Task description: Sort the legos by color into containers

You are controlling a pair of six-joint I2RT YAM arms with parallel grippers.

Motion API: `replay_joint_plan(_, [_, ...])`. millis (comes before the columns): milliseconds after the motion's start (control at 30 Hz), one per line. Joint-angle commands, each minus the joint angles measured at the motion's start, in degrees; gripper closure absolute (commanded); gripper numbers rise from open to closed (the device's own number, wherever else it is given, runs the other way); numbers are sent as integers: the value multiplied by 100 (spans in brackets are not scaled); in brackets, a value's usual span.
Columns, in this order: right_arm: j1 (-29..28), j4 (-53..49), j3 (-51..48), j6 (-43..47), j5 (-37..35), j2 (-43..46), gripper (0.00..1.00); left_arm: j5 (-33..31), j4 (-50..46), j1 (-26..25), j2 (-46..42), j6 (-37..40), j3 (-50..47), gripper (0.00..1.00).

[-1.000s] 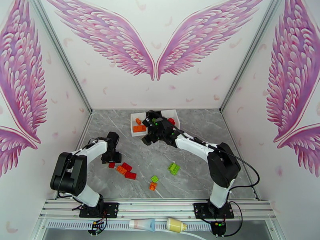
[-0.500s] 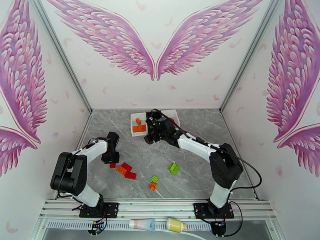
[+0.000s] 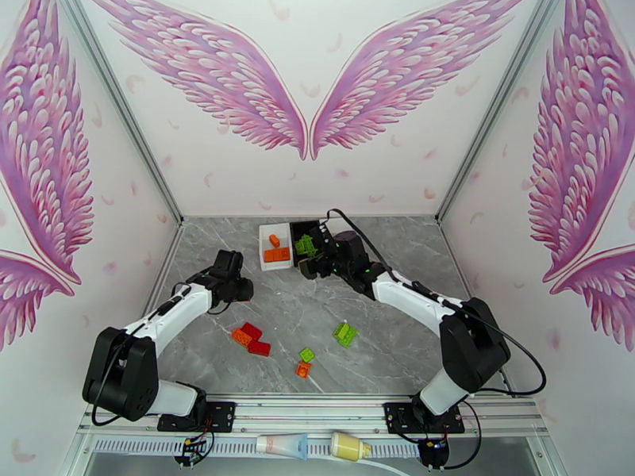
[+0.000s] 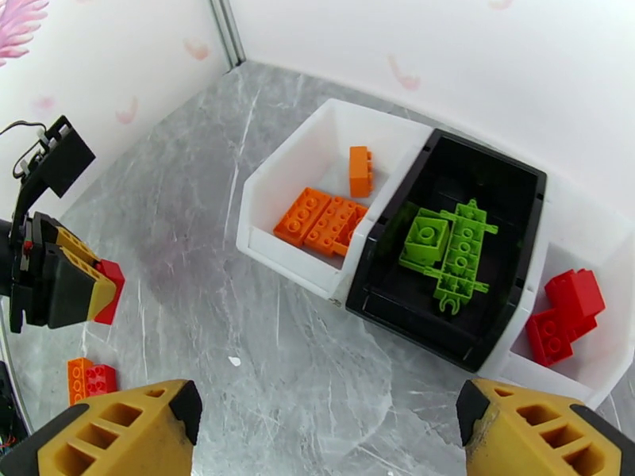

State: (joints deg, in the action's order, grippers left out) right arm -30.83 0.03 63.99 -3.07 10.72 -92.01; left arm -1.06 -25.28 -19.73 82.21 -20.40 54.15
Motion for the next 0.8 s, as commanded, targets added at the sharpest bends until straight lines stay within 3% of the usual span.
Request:
replay_joint_plan(0, [101,291,-277,-251,-108,372,9,-7,1237,-304,190,-14,458,65])
replay_joint_plan(267, [332,479,-824,-491,-336,993,1,-110,2390,-970,1389,341,1724,64])
replay_joint_plan(533, [585,487,-1089,-476,-492,1362,0,323,3029,-1166,2754,301,3033,62])
replay_joint_plan(767, [815,348,-1173,-422,-502,1535,0,773,2730,-1165,4178,-11,4692,62])
